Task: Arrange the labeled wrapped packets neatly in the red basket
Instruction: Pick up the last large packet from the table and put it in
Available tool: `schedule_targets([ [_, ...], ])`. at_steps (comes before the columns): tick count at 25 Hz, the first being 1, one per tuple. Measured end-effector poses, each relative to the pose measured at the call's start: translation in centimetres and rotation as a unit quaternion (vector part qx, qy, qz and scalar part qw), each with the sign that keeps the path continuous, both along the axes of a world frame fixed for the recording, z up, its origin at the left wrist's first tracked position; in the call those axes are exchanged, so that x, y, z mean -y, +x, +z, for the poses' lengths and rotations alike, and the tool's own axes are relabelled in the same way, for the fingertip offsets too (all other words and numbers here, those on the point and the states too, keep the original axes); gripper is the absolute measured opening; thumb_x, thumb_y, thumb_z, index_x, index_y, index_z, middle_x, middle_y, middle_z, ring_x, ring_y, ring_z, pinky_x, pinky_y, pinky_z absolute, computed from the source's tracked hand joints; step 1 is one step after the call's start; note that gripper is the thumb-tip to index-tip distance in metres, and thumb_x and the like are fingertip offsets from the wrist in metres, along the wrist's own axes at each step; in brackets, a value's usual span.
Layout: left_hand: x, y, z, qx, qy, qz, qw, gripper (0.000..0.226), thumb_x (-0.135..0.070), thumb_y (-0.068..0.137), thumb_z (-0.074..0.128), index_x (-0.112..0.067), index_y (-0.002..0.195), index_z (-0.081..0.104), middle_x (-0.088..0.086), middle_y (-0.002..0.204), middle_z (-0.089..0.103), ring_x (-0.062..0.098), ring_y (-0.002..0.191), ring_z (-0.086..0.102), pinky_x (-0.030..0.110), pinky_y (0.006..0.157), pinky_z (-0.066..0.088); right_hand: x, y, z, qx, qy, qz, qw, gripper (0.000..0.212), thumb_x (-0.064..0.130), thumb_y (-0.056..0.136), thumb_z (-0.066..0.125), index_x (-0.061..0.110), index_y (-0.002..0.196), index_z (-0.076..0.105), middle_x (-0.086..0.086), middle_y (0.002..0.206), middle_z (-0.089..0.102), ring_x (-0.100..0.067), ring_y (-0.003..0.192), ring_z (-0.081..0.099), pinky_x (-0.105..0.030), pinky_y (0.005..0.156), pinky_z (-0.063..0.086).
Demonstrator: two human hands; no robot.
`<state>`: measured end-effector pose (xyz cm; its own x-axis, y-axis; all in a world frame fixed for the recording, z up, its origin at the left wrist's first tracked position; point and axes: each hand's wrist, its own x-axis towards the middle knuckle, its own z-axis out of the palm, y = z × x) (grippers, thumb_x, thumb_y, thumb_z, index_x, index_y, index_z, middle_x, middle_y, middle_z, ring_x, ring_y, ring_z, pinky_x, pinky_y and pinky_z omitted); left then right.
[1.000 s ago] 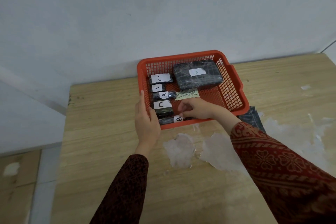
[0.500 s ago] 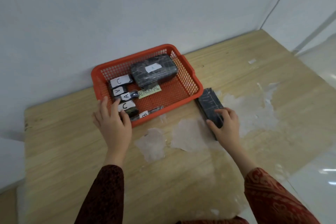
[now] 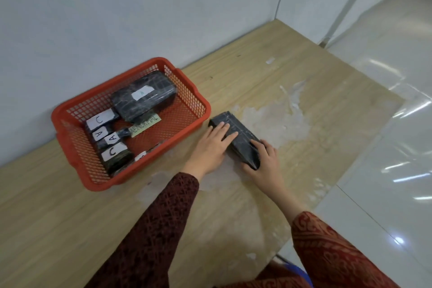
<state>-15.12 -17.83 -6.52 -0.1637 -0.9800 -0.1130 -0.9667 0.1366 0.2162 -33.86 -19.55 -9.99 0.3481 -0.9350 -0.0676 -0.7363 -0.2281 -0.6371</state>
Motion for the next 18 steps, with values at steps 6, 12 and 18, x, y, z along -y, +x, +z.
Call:
schedule_targets([
  [6,3.5,0.2,4.7,-0.1,-0.087,-0.055,0.99,0.038,-0.045,0.081,0.066,-0.02,0.11,0.063,-0.001,0.105,0.067,0.019,0.099,0.06,0.032,0.087,0.039,1.0,-4.4,6.2,0.255,0.018,-0.052,0.965,0.025,0.039,0.081,0.062,0.027,0.103,0.063,0.019,0.094,0.067,-0.002,0.087,0.064,-0.012,0.07,0.049],
  [12,-0.9,5.2,10.5,-0.265,-0.063,0.129,0.954,0.043,-0.072,0.073,0.055,-0.033,0.09,0.063,-0.014,0.08,0.065,0.001,0.072,0.059,0.024,0.06,0.044,4.4,0.7,11.9,0.334,0.019,0.009,0.942,0.022,0.031,0.082,0.066,0.024,0.102,0.06,0.027,0.084,0.067,0.01,0.079,0.063,-0.005,0.063,0.047],
  [18,-8.3,9.6,9.5,-0.36,-0.124,0.292,0.877,0.039,-0.068,0.063,0.069,-0.035,0.084,0.067,-0.012,0.078,0.069,-0.003,0.072,0.061,0.016,0.063,0.049,2.4,7.9,10.9,0.339,0.092,0.088,0.932,0.016,0.024,0.086,0.066,0.024,0.102,0.061,0.013,0.086,0.07,0.003,0.079,0.066,-0.009,0.063,0.049],
])
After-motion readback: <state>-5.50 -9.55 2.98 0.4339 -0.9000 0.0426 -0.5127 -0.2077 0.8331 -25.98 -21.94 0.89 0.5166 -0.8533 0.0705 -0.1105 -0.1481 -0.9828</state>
